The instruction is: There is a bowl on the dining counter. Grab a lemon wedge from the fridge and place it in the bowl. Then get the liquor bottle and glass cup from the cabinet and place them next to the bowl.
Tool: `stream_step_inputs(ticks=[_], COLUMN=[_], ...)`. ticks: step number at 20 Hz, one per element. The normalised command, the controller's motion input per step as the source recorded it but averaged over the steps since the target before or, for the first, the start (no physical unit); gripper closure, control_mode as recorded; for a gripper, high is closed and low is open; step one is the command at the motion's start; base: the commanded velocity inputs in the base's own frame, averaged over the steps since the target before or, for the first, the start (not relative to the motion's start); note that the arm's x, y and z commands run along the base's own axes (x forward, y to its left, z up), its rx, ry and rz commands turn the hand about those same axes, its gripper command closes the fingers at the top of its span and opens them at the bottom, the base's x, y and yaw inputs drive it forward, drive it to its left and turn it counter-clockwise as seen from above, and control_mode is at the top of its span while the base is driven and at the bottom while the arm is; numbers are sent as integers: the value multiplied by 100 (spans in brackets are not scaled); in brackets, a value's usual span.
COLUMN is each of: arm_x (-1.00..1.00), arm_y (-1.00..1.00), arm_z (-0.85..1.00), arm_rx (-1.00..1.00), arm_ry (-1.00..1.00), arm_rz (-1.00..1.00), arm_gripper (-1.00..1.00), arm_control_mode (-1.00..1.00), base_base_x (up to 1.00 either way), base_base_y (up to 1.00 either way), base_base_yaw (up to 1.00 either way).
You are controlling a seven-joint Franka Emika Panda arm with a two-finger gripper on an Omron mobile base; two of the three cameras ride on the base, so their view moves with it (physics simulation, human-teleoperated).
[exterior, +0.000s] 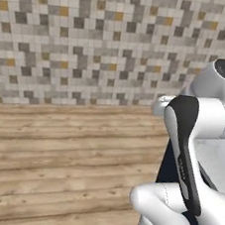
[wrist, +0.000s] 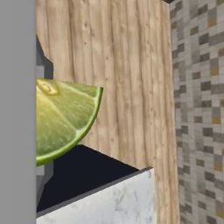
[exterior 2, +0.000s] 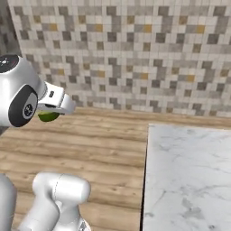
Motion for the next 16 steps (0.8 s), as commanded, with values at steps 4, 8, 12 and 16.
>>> stream_step_inputs(ticks=[4, 8, 12, 16], arm_x=[0, 0, 0, 0], arm_y=[0, 0, 0, 0], arm_z=[0, 0, 0, 0], arm_rx=[0, 0, 0, 0], arm_ry=[0, 0, 0, 0], arm_rz=[0, 0, 0, 0], arm_gripper=[100, 100, 100, 100], arm_control_mode=[100, 100, 100, 100], base_base_x=[100, 100, 100, 100], base_base_y=[13, 13, 17, 25], base_base_yaw=[0, 0, 0, -1])
